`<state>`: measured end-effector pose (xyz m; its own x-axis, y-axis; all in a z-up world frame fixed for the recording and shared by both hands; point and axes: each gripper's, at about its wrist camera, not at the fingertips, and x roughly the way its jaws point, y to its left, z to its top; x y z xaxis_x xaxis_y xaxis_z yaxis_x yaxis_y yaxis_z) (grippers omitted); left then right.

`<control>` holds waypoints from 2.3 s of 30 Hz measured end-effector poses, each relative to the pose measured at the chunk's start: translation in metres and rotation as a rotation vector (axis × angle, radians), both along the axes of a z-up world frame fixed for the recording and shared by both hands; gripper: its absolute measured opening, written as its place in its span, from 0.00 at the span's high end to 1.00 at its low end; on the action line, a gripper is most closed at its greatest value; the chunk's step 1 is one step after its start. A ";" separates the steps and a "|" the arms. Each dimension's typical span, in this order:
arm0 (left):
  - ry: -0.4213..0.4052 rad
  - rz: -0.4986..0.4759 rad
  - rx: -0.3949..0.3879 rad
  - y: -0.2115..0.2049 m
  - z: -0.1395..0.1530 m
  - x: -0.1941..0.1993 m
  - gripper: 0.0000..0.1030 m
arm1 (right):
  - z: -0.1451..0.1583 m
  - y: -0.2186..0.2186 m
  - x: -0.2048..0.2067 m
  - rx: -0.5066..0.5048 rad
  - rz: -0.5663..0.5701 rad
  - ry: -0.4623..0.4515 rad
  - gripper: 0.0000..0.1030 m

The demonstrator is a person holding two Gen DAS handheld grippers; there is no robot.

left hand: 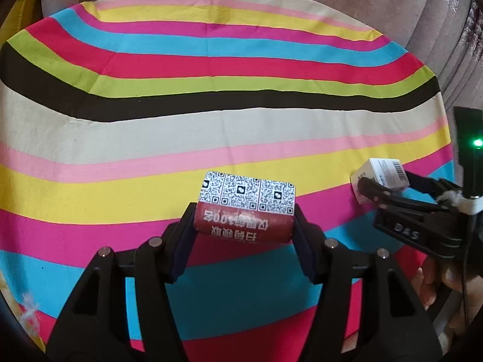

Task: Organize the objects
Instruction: 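Grasp the red QR-code box with the left gripper while the right gripper grasps the white barcode box, then carry the red box and white barcode box over the purple box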

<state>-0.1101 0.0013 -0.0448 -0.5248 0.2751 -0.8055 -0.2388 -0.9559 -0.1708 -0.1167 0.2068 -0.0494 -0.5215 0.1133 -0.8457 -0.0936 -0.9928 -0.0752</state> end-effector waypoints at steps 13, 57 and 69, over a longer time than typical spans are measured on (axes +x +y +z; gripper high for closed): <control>0.022 0.000 0.020 0.016 0.019 0.030 0.39 | 0.014 -0.006 0.028 0.016 0.011 0.043 0.32; 0.058 -0.081 0.009 0.081 0.057 0.156 0.39 | 0.054 0.044 0.192 -0.024 -0.088 0.089 0.32; 0.057 -0.134 -0.001 0.100 0.058 0.166 0.39 | 0.054 0.066 0.215 -0.032 -0.132 0.076 0.32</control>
<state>0.0562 0.1017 0.0129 -0.5285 0.3449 -0.7757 -0.3734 -0.9151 -0.1524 0.0985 0.2729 0.0042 -0.5665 0.1590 -0.8086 -0.2280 -0.9732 -0.0317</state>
